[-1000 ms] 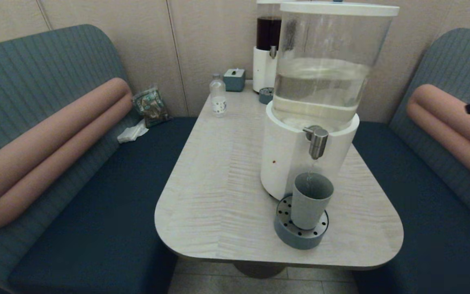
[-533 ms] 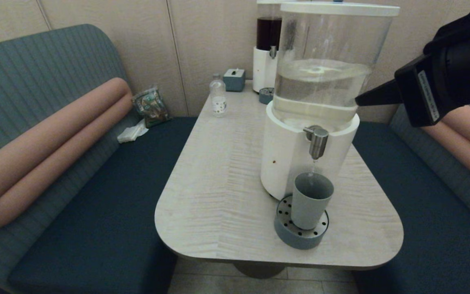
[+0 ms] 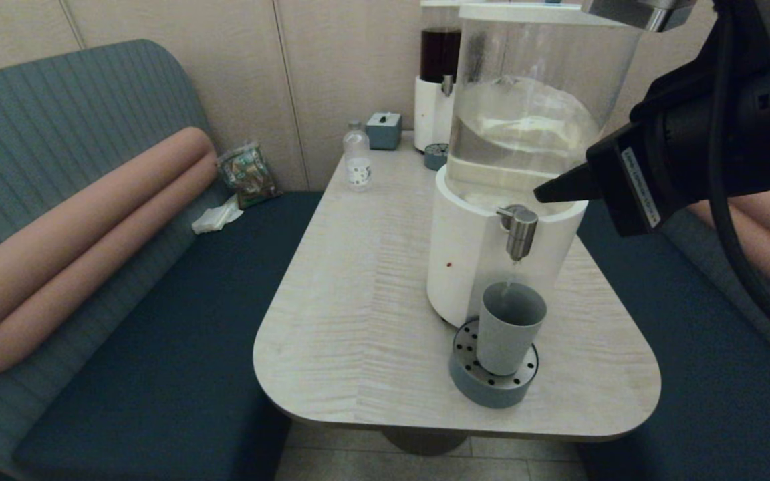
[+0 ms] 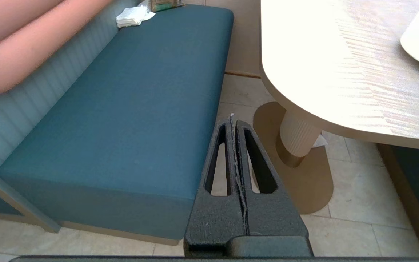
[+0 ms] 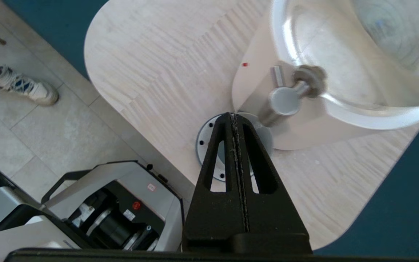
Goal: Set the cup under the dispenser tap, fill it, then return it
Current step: Turn off the faucet
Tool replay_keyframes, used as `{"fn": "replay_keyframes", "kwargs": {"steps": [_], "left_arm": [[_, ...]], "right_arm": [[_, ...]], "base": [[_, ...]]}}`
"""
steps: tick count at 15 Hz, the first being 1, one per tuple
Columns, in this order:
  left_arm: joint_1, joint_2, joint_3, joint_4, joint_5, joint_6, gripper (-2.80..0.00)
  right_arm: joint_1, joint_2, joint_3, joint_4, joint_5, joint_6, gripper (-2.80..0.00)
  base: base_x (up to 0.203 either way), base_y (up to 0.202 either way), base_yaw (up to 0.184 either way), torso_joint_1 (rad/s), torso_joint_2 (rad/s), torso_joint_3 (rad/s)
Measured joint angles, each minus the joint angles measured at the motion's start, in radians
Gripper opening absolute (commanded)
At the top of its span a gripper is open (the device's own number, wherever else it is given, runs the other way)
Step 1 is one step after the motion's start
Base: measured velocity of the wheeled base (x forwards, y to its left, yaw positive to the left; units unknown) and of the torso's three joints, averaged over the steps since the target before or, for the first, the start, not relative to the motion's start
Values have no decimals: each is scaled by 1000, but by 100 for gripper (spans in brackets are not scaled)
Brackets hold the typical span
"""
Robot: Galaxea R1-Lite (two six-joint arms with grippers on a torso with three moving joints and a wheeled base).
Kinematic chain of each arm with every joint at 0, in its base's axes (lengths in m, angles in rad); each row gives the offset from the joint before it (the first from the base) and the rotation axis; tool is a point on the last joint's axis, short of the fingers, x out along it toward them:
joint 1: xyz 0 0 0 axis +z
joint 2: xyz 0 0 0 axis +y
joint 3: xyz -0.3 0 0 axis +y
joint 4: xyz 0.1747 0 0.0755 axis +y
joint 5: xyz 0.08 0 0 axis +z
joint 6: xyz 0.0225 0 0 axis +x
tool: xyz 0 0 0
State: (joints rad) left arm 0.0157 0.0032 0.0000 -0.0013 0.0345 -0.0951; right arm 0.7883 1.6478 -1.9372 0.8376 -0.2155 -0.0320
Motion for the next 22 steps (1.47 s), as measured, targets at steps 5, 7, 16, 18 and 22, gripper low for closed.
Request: {"fn": "replay_keyframes", "kwargs": {"steps": [5, 7, 16, 18, 22], "left_arm": [[0, 0, 0, 0, 0, 0, -280], [0, 0, 0, 0, 0, -1, -280], [0, 0, 0, 0, 0, 0, -280], [0, 0, 0, 0, 0, 0, -280], [0, 0, 0, 0, 0, 0, -280]], "right_arm": [[1, 57, 0, -49, -10, -7, -280], [-8, 85, 0, -87, -11, -10, -280], [-74, 156, -2, -123, -5, -16, -280], [-79, 157, -2, -123, -5, -16, -280], [-84, 163, -2, -125, -5, -16, -280]], "base": [[0, 0, 0, 0, 0, 0], [0, 0, 0, 0, 0, 0], [0, 0, 0, 0, 0, 0], [0, 0, 0, 0, 0, 0], [0, 0, 0, 0, 0, 0]]}}
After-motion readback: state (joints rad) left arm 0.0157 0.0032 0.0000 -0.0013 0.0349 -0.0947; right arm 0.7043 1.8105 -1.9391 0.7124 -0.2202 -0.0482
